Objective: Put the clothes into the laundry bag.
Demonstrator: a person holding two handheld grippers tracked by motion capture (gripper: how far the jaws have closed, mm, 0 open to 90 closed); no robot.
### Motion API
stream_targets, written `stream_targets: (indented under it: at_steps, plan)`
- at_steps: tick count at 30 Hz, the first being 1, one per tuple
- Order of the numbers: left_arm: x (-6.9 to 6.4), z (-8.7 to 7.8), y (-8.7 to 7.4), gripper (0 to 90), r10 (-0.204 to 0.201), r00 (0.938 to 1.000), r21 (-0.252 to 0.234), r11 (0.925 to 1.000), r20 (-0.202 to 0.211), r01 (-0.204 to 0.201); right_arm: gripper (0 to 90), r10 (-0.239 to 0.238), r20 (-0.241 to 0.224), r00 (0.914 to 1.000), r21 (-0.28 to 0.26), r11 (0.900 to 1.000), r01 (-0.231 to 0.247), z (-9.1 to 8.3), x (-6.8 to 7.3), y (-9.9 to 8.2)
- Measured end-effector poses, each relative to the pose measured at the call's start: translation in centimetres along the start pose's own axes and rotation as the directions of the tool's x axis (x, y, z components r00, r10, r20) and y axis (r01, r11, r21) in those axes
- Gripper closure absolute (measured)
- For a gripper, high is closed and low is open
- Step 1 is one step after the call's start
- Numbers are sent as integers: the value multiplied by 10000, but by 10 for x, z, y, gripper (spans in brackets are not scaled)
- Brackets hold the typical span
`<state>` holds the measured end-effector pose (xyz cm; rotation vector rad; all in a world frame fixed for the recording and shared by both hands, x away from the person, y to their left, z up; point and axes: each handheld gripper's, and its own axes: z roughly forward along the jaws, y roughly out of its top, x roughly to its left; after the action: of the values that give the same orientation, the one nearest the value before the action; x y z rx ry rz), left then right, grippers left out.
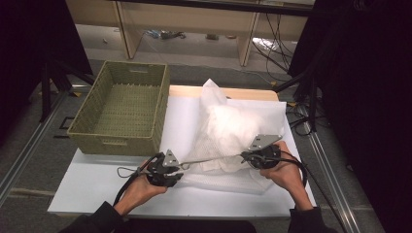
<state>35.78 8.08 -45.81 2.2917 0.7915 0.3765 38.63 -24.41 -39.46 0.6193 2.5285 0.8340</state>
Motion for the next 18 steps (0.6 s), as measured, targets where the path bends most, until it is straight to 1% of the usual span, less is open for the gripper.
stream_targets:
  at_steps: [1, 2, 3, 4, 5, 6, 7, 8, 9, 10, 11, 12, 13, 14, 16, 17, 18]
  plan:
    - [-4, -4, 5, 564, 90, 9998, -96, 9999, -197, -92, 900, 19, -47, 10000, 46, 10000, -19, -1, 1, 0]
    - [-8, -8, 10, 498, 231, 9992, -272, 9993, -338, -240, 900, -2, -38, 10000, 30, 10000, 2, -2, 1, 1]
    - [-12, -11, 15, 458, 563, 9970, -441, 9973, -533, -586, 900, 166, 41, 9999, 120, 9998, -166, -2, 2, 1]
    - [-12, -11, 15, 439, 563, 9970, -441, 9973, -533, -586, 900, 243, 40, 9997, 144, 9996, -244, -2, 3, 1]
    - [-24, -16, 26, 419, 708, 9967, -619, 9954, -407, -733, 900, 171, 21, 9999, 163, 9997, -171, -2, 2, 1]
    - [-24, -16, 26, 416, 708, 9967, -619, 9954, -407, -733, 900, 171, 21, 9999, 163, 9997, -171, -2, 2, 1]
    - [-35, -12, 35, 429, 624, 9978, -809, 9949, 215, -604, 900, 99, 50, 9999, 152, 9998, -100, -2, 2, 1]
    - [-35, -12, 35, 440, 624, 9978, -809, 9949, 215, -604, 900, 99, 50, 9999, 152, 9998, -100, -2, 2, 1]
    - [-42, 1, 41, 444, 494, 9944, -702, 9966, 938, -429, 900, 99, 17, 9999, 125, 9999, -99, -3, 2, 1]
    - [-44, 10, 43, 441, 136, 9939, -500, 9987, 1094, -82, 900, -101, 15, 9999, 32, 9999, 101, -3, 2, 2]
    - [-45, 20, 45, 438, 75, 9937, -344, 9994, 1117, -37, 900, -127, 0, 9999, -2, 9999, 127, -3, 2, 2]
    - [-42, 29, 46, 437, 159, 9954, -44, 9999, 943, -156, 900, -186, 34, 9998, 47, 9998, 186, -4, 2, 2]
    - [-39, 39, 48, 426, -139, 9970, 49, 9999, 762, 135, 900, -66, -84, 9999, -13, 10000, 66, -4, 4, 3]
    - [-35, 49, 49, 416, -542, 9958, 146, 9985, 743, 532, 900, 32, -85, 10000, 30, 10000, -32, -6, 6, 4]
    - [-30, 65, 52, 449, -856, 9949, 246, 9961, 540, 844, 900, -62, -114, 9999, -16, 10000, 61, -8, 8, 5]
    - [-27, 72, 54, 481, -865, 9949, 258, 9960, 522, 852, 900, -187, -181, 9997, -60, 9998, 186, -9, 8, 6]
    - [-26, 77, 55, 528, -839, 9954, 178, 9964, 458, 831, 900, -421, -163, 9990, -30, 9991, 421, -10, 8, 6]
